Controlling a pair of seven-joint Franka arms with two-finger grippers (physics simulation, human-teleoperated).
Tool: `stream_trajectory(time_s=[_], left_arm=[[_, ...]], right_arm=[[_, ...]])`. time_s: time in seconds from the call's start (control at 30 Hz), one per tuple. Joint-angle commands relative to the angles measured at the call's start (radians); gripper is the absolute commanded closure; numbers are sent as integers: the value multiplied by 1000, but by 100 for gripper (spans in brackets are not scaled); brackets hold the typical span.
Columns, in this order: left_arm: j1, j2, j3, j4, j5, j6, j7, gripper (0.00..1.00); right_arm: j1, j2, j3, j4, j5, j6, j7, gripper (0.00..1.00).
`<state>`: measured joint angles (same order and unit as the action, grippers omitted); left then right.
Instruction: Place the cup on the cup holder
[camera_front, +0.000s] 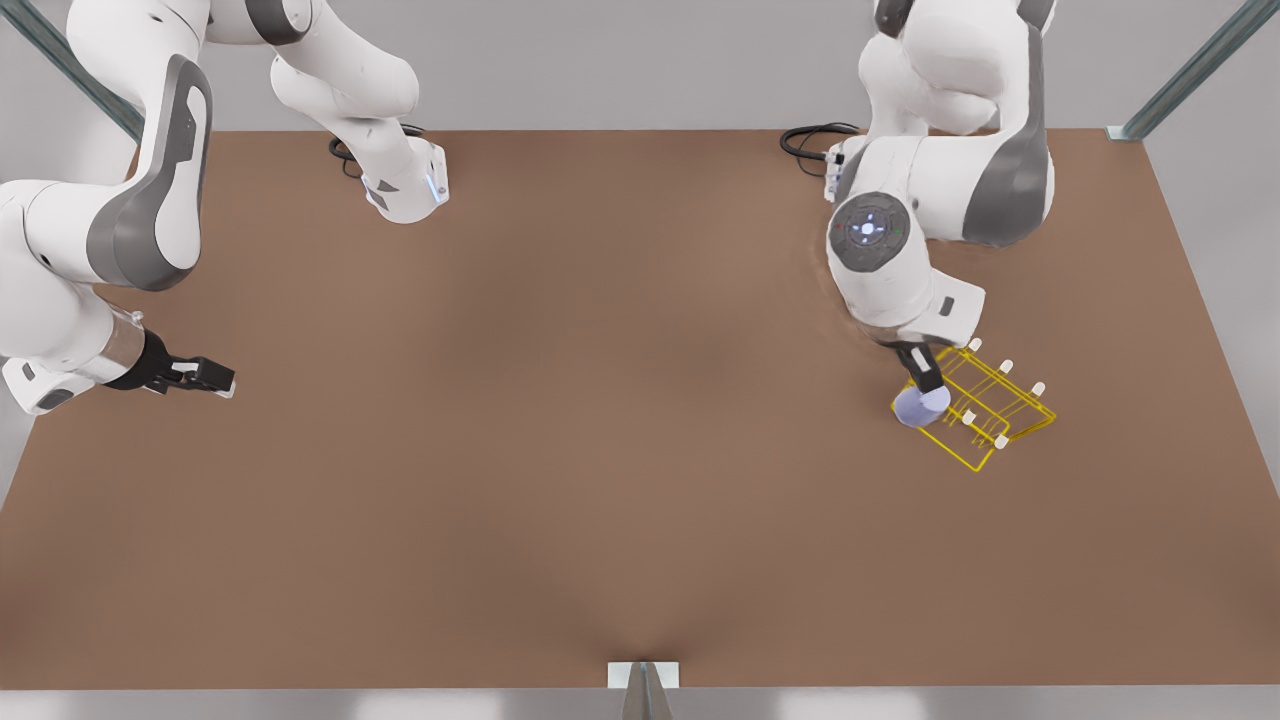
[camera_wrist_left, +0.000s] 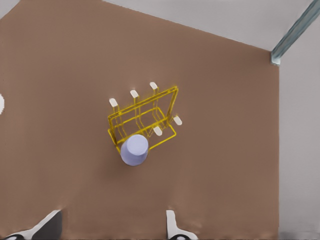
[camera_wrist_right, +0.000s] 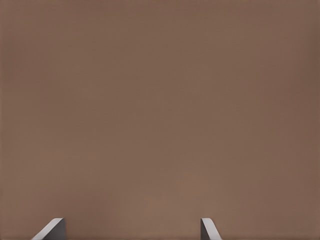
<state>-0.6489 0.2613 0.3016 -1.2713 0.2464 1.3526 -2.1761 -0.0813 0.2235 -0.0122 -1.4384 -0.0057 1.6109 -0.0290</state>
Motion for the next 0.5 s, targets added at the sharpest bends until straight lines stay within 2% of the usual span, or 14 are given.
stream_trajectory(time_s=[0.0, 0.03, 0.07, 0.1, 0.13, 0.2, 0.27, 0.47], left_arm=[[112, -70, 5, 0, -286, -124, 1735, 0], [190, -62, 5, -39, -343, -121, 2117, 0], [239, -59, 8, -98, -433, -17, 2205, 0], [189, 41, -9, -76, -427, 72, 2178, 0], [204, 52, 1, -65, -444, 77, 2210, 0], [399, 62, 5, -71, -628, 71, 2552, 0], [342, 64, -6, -62, -553, 80, 2412, 0], [339, 73, -7, -51, -519, 82, 2414, 0]], right_arm=[[0, -1, 0, 0, 1, 3, 0, 0], [0, -1, 0, 0, 1, 3, 1, 0], [0, -1, 0, 0, 1, 3, 1, 0], [0, -1, 0, 0, 1, 3, 0, 0], [0, -1, 0, 0, 1, 3, 0, 0], [0, -1, 0, 0, 1, 3, 0, 0], [0, -1, 0, 1, 1, 3, -3, 0], [0, -1, 0, 1, 1, 4, 0, 0]])
